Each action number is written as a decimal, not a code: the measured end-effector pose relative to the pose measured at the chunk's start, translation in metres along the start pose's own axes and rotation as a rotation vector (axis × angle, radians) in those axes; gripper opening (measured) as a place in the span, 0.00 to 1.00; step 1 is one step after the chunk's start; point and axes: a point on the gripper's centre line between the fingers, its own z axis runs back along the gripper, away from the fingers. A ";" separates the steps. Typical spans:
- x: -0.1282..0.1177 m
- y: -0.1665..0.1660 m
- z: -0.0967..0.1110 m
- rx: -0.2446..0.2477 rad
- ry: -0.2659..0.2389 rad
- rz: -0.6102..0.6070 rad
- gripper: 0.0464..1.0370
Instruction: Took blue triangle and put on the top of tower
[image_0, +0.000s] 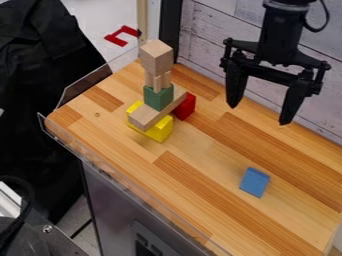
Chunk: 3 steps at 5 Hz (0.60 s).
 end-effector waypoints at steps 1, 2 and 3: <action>-0.001 0.001 -0.011 0.008 0.036 0.005 0.96; 0.000 -0.006 -0.022 -0.049 0.023 0.003 0.96; 0.003 -0.015 -0.035 -0.079 0.032 -0.007 0.96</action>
